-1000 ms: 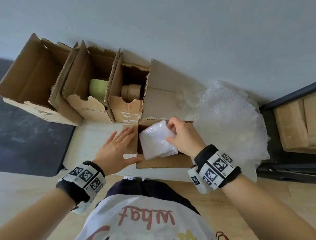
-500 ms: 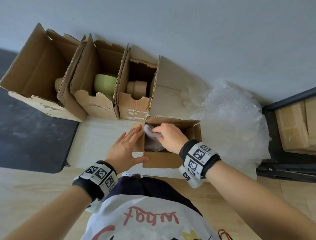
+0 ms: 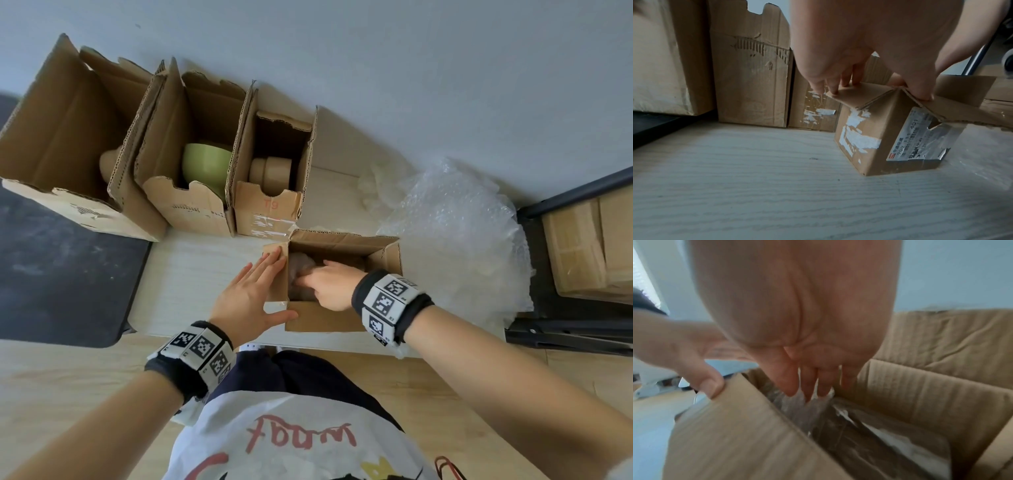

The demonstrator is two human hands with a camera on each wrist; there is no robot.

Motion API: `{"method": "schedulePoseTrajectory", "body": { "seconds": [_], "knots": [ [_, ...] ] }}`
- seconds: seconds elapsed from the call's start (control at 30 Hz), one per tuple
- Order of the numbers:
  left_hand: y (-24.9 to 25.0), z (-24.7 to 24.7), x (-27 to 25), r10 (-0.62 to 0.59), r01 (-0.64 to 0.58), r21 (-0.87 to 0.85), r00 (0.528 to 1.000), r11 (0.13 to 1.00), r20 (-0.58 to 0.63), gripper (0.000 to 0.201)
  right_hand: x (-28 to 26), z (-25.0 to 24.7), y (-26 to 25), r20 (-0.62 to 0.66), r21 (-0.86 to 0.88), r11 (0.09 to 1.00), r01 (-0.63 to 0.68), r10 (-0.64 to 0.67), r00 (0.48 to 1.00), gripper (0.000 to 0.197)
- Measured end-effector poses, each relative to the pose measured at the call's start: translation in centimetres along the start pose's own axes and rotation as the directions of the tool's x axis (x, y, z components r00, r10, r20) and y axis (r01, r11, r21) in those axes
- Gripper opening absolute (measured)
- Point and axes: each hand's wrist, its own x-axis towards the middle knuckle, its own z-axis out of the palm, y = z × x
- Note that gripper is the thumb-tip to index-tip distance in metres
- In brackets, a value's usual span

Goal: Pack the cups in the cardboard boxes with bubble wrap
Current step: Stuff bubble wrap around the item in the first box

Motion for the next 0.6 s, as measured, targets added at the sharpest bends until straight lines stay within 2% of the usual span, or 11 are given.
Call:
{"method": "schedulePoseTrajectory", "body": {
  "seconds": [0.17, 0.27, 0.37, 0.43, 0.5, 0.57, 0.6],
  "knots": [
    [0.1, 0.0, 0.0, -0.012, 0.012, 0.013, 1.0, 1.0, 0.009, 0.094, 1.8, 0.1, -1.1, 0.102, -0.184, 0.982, -0.041, 0.06, 0.993, 0.046],
    [0.1, 0.0, 0.1, -0.009, 0.009, 0.022, 1.0, 1.0, 0.006, 0.095, 1.7, -0.2, -1.0, 0.047, -0.106, 0.992, -0.073, 0.078, 0.996, 0.043],
    [0.1, 0.0, 0.1, -0.017, 0.017, 0.006, 1.0, 1.0, 0.012, 0.096, 0.6, -0.1, -0.1, -0.082, -0.02, 0.999, -0.048, 0.046, 0.996, 0.034],
    [0.2, 0.0, 0.0, -0.027, 0.027, -0.002, 1.0, 1.0, 0.008, 0.096, 0.0, 0.6, 0.5, -0.085, -0.089, 0.995, -0.037, 0.03, 0.996, 0.04],
    [0.2, -0.1, -0.1, -0.032, 0.032, 0.008, 0.999, 0.999, -0.001, 0.096, -0.1, 1.1, 0.7, -0.002, -0.222, 0.974, -0.045, 0.045, 0.999, 0.047],
    [0.5, -0.3, 0.0, -0.029, 0.029, 0.022, 1.0, 0.999, -0.002, 0.097, 0.2, 1.2, 0.7, 0.043, -0.309, 0.95, -0.047, 0.063, 0.997, 0.047],
    [0.6, -0.5, 0.0, -0.023, 0.023, 0.03, 1.0, 0.999, -0.001, 0.098, 0.1, 1.0, 0.6, 0.026, -0.321, 0.946, -0.044, 0.055, 0.998, 0.045]
  ]
}}
